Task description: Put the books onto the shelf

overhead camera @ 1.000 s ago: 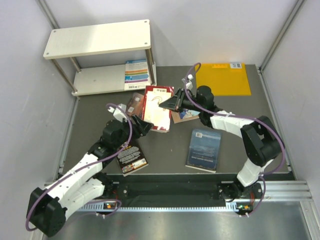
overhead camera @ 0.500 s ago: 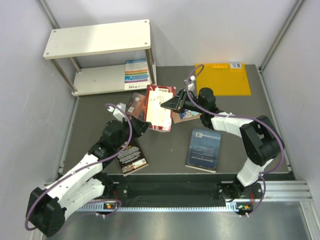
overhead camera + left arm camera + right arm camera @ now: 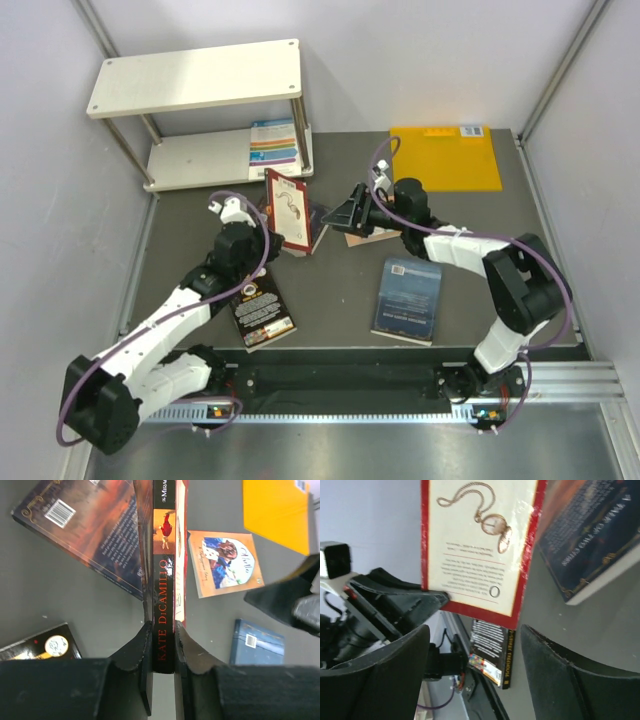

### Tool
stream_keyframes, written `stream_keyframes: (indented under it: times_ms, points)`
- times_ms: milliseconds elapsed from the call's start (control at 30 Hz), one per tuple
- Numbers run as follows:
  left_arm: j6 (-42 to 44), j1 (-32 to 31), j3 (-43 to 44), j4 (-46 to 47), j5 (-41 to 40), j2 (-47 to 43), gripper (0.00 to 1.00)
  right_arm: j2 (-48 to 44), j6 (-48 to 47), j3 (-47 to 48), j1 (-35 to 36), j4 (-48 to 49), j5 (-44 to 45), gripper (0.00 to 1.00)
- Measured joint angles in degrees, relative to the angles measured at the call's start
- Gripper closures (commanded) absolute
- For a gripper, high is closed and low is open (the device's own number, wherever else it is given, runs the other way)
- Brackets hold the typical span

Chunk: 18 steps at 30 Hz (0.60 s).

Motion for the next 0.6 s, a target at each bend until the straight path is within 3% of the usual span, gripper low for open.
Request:
stream_keyframes:
  times_ms: [167,267,600]
  points:
    - [2.4,3.6,3.4,-0.9,1.7,3.2,1.00,-4.6,-8.4,0.0,0.0,-11.8,4.5,0.22]
    - [3.1,9.0,4.5,-0.7,5.3,4.0,1.00,-7.6,-12.2,0.0,0.0,-16.7,6.9,0.22]
    - [1.6,28.0,4.5,10.2,26.4,9.0,1.00,-10.0,-17.2,-1.7,-0.2,-21.4,9.1,0.22]
